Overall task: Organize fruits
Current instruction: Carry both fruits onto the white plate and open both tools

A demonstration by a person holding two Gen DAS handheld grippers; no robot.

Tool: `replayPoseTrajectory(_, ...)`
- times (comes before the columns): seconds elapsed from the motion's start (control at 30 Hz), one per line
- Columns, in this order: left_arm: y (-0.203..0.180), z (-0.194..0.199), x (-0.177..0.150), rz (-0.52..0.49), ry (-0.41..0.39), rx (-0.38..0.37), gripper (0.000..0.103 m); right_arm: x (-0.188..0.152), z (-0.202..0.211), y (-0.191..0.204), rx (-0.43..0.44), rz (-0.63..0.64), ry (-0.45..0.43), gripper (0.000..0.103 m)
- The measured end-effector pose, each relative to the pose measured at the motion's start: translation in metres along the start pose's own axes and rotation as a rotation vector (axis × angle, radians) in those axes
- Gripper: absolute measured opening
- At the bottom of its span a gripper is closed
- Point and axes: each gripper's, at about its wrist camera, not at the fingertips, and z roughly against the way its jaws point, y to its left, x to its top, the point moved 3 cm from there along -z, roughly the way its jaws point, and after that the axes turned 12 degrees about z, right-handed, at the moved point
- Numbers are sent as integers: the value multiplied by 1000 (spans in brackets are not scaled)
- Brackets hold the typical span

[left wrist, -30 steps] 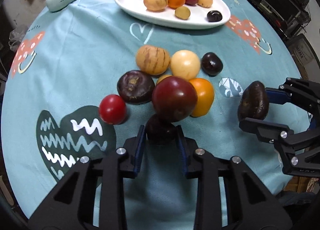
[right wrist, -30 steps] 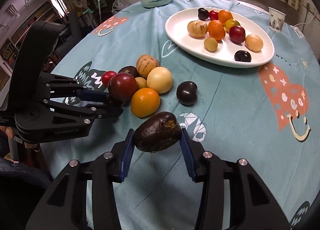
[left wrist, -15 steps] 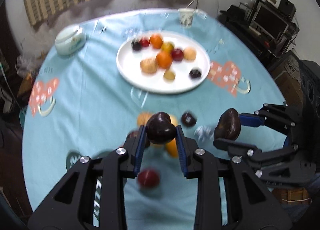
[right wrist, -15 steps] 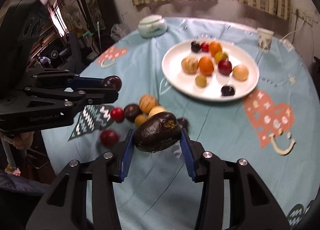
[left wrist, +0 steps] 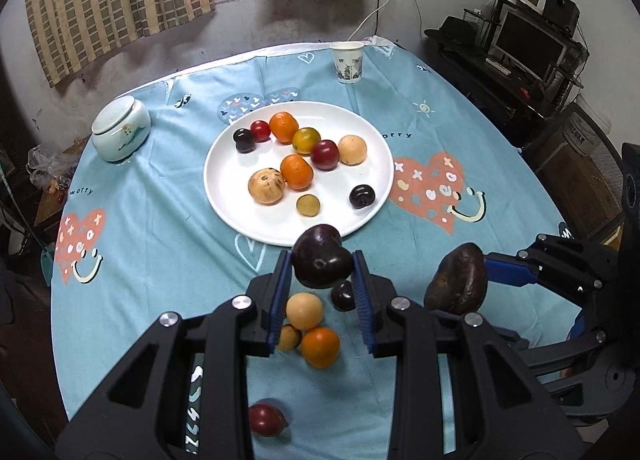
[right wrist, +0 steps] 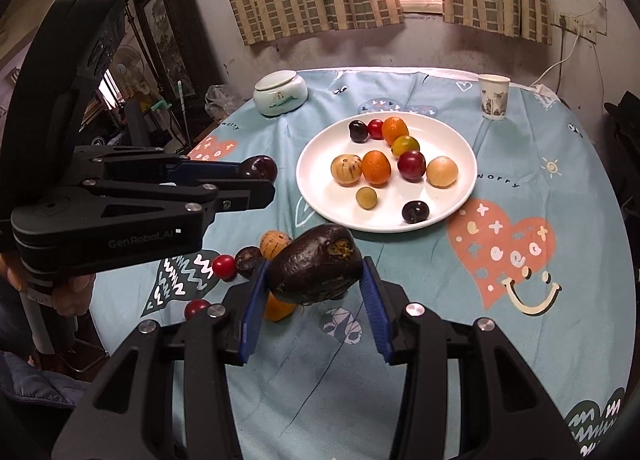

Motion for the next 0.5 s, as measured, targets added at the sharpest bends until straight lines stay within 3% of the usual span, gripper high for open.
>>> replayPoseTrajectory(0.5,14,-41,21,27,49,21,31,9,-33,-20,22,-22,47,46)
